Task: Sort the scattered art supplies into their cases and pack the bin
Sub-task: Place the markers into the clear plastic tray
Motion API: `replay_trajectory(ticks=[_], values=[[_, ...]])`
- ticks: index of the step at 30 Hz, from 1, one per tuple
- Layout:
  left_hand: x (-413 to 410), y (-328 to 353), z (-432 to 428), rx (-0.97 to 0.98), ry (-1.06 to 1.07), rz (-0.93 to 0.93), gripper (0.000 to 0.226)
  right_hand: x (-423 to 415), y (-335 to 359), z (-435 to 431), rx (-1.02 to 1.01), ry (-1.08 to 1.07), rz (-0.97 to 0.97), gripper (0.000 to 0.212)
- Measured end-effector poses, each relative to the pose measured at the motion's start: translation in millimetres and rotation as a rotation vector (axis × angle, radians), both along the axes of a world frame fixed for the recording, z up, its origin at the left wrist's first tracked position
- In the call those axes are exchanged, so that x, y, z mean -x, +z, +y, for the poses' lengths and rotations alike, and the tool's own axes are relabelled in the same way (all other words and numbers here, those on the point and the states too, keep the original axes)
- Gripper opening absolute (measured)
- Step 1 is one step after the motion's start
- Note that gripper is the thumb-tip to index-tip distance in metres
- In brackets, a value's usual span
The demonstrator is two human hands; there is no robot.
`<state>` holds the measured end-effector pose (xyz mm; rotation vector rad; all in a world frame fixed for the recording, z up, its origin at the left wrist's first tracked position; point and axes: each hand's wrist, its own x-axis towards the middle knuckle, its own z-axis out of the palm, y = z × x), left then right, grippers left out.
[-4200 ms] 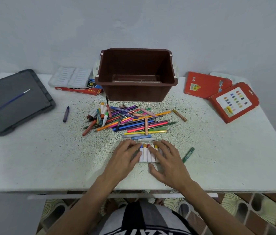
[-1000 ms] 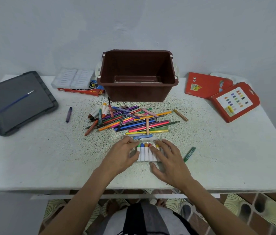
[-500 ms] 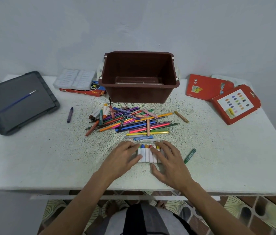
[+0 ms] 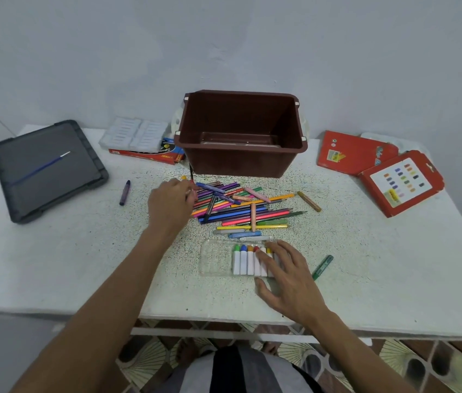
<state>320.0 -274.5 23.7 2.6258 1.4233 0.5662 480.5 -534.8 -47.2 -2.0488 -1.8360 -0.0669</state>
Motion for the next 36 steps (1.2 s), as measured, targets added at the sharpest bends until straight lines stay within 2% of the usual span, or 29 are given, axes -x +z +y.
replay_trajectory(ticks=[3,6,11,20,30,36], values=[[-4,2,16,-0.012,0.073,0.245,0.027,-1,-1,-1,0.013,-0.002,0.002,0.054],[-6,-3,23,-0.028,0.059,0.341,0.024,-1,0,-1,0.018,-0.002,0.003,0.054],[-3,-12,27,0.028,0.046,0.245,0.024,-1,-1,0,0.019,-0.005,0.0,0.053],[4,-18,27,-0.078,-0.016,0.29,0.025,0,-1,0,0.018,-0.007,0.008,0.053],[2,-18,26,-0.132,-0.057,0.001,0.026,0,-1,0,0.003,-0.005,0.014,0.053],[-2,0,15,0.136,-0.166,-0.4,0.032,0,0,1,-0.009,0.001,0.01,0.052]])
